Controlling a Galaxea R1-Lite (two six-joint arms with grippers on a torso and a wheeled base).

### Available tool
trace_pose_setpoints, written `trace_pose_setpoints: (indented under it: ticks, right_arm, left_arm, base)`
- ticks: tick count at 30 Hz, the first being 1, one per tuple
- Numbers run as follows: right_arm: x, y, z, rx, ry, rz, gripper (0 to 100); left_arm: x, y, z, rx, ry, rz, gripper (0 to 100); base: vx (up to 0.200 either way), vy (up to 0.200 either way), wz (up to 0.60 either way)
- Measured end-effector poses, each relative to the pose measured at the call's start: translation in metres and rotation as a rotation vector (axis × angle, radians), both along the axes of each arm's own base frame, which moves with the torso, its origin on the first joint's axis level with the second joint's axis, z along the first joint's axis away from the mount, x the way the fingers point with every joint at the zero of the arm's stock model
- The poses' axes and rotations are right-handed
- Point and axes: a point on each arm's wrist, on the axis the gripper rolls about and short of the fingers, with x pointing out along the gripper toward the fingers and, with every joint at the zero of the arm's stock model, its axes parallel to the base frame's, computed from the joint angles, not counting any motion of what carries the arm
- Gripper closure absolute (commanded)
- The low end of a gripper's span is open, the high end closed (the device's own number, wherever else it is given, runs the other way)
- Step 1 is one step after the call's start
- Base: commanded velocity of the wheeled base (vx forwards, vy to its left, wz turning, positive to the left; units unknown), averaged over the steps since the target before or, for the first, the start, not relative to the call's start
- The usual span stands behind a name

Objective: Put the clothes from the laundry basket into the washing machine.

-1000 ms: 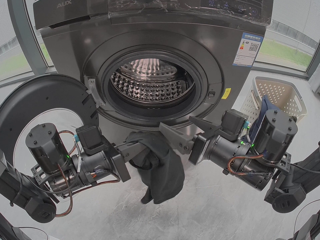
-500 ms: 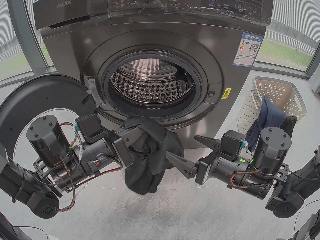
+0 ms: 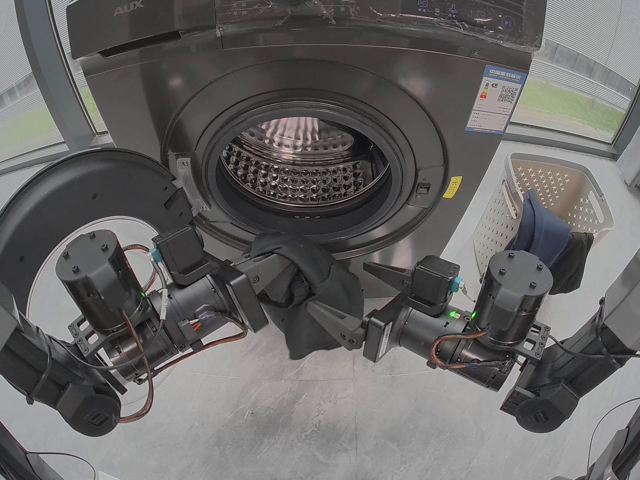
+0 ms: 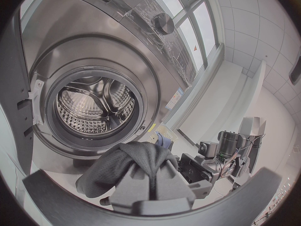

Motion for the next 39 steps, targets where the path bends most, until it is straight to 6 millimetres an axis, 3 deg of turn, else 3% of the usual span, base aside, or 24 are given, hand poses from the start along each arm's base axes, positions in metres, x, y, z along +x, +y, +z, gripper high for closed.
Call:
trace_pose_setpoints:
  ticks: [13,21,29,39]
  right_arm:
    - [0.004,0.013,-0.010,-0.009,-0.013,0.081,0]
    - [0.005,0.010,-0.021,-0.056,-0.002,0.075,0]
    - [0.026,0.023,-0.012,-0.014,-0.047,0.045,0]
    - [0.041,0.036,-0.018,-0.024,-0.041,0.037,0]
  left_arm:
    - [0.004,-0.001,0.001,-0.003,-0.002,0.011,100]
    - [0.010,0.005,0.003,-0.009,-0.009,0.039,100]
    - [0.011,0.005,0.003,-0.012,-0.010,0.061,100]
    - [0.009,0.006,0.003,-0.013,-0.009,0.067,100]
  base:
    - [0.000,0.000,0.00]
    - [0.000,0.000,0.00]
    - [0.000,0.000,0.00]
    - [0.000,0.000,0.00]
